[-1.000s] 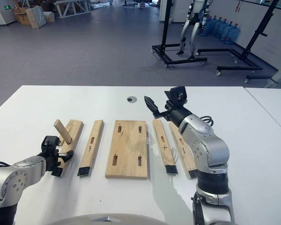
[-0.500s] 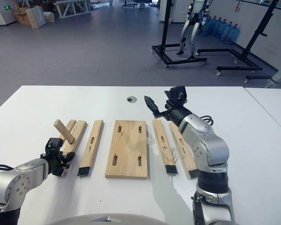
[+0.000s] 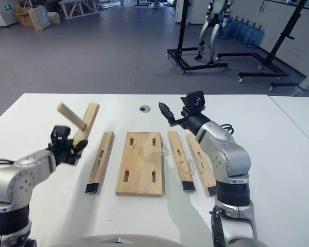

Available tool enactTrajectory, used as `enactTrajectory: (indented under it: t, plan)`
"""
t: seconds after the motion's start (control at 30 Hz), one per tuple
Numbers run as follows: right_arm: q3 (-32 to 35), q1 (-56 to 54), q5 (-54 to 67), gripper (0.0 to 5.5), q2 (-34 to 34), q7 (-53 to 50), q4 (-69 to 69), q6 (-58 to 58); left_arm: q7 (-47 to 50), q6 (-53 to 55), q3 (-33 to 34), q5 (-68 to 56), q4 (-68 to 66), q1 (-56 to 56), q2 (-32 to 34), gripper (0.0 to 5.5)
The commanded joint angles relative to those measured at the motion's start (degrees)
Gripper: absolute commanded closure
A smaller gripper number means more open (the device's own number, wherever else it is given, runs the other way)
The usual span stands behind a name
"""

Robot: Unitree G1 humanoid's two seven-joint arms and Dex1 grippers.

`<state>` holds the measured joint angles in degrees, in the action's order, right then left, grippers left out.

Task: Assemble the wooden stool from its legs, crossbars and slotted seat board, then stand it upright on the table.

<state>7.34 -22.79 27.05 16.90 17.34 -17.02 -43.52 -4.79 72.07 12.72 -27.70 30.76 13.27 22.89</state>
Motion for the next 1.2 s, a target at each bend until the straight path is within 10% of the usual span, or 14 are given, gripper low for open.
enactTrajectory:
  t: [0.03,0.3,0.77,1.2]
  plan:
    - [6.1,-5.8,5.6,0.49,-0.7,-0.1,4.3,-2.1,-6.4,-1.6,5.6,-9.2,-1.3,10.7,-3.3,3.48]
    - [27.8,-16.7,53.1,0.49,-0.2,-3.3,18.7,-20.2,-7.5,5.2,18.7,-40.0,-10.8,11.1,-13.8,3.48]
    - [13.9,-12.4,69.1,0.49,-2.2,-13.1,24.2,-21.3,7.0,-1.3,4.7,-76.2,-16.2,5.1,-6.6,3.48]
    - [7.5,-13.1,75.8,0.49,-5.5,-16.6,21.5,-18.9,6.6,-10.2,-6.1,-85.0,-14.5,1.9,2.4,3.48]
